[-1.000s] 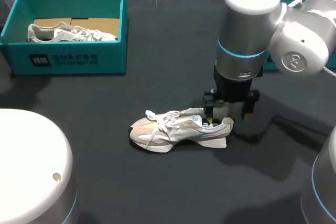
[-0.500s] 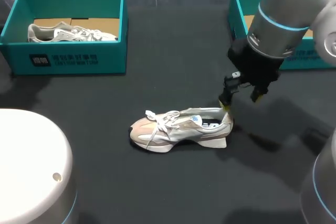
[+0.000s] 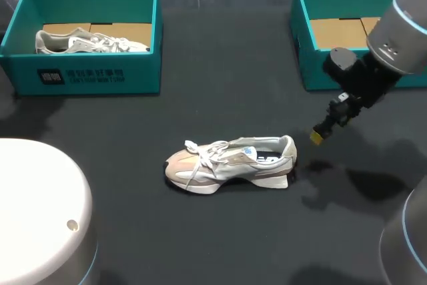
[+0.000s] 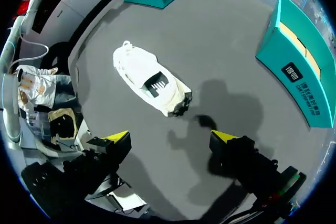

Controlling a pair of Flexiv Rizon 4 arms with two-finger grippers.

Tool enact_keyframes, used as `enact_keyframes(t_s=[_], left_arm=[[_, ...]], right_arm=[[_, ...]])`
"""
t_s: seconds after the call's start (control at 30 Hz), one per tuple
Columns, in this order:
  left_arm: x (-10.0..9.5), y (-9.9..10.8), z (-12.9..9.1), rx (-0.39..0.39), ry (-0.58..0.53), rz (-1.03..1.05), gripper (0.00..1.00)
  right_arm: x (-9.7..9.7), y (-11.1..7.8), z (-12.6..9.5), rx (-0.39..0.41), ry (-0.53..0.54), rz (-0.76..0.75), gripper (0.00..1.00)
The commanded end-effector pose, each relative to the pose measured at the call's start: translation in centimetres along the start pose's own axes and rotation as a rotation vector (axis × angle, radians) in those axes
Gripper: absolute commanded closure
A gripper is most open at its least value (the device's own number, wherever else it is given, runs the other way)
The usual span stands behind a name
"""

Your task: Take the shoe out of the shoebox, open the shoe tongue, remove and reinsert the insole, then place the shoe into the shoebox

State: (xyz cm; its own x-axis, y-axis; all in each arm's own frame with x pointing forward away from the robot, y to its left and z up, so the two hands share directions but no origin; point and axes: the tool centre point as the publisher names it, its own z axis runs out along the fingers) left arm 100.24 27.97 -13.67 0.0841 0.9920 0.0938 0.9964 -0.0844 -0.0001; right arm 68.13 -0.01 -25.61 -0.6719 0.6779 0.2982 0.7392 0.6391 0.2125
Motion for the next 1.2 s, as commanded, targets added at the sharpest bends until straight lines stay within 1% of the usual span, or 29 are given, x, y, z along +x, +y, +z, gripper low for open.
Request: enact_keyframes(t_s=[0.03, 0.3, 0.33, 0.43, 0.53, 0.57, 0.6, 1.0, 1.07, 1.1, 1.17, 1.2], left_arm=[[0.0, 0.0, 0.0, 0.0, 0.002, 0.001, 0.0], [0.0, 0.0, 0.0, 0.0, 0.002, 0.001, 0.0], [0.0, 0.0, 0.0, 0.0, 0.002, 0.001, 0.0], [0.0, 0.0, 0.0, 0.0, 0.002, 0.001, 0.0], [0.0, 0.0, 0.0, 0.0, 0.002, 0.001, 0.0], [0.0, 0.0, 0.0, 0.0, 0.002, 0.001, 0.0], [0.0, 0.0, 0.0, 0.0, 0.002, 0.001, 0.0], [0.0, 0.0, 0.0, 0.0, 0.002, 0.001, 0.0], [0.0, 0.0, 0.0, 0.0, 0.002, 0.001, 0.0], [0.0, 0.0, 0.0, 0.0, 0.002, 0.001, 0.0], [0.0, 0.0, 0.0, 0.0, 0.002, 0.001, 0.0], [0.0, 0.0, 0.0, 0.0, 0.002, 0.001, 0.0]], right_arm=[[-0.3, -2.6, -0.1, -0.421, 0.145, -0.217, 0.0], [-0.3, -2.6, -0.1, -0.421, 0.145, -0.217, 0.0], [-0.4, -2.6, -0.1, -0.436, 0.125, -0.224, 0.0], [-1.0, -3.3, 0.1, -0.593, 0.079, -0.365, 0.0], [-2.2, -4.2, 1.0, -0.703, 0.065, -0.42, 0.0], [-2.7, -4.4, 1.5, -0.695, 0.053, -0.407, 0.0], [-3.2, -4.6, 2.2, -0.66, 0.038, -0.401, 0.0], [-3.2, -4.6, 2.2, -0.66, 0.038, -0.401, 0.0], [-3.3, -4.6, 2.3, -0.664, 0.028, -0.45, 0.0], [-3.5, -4.8, 2.6, -0.68, 0.002, -0.482, 0.0], [-3.7, -5.1, 3.2, -0.75, 0.011, -0.564, 0.0], [-3.9, -5.2, 3.6, -0.755, 0.002, -0.567, 0.0]])
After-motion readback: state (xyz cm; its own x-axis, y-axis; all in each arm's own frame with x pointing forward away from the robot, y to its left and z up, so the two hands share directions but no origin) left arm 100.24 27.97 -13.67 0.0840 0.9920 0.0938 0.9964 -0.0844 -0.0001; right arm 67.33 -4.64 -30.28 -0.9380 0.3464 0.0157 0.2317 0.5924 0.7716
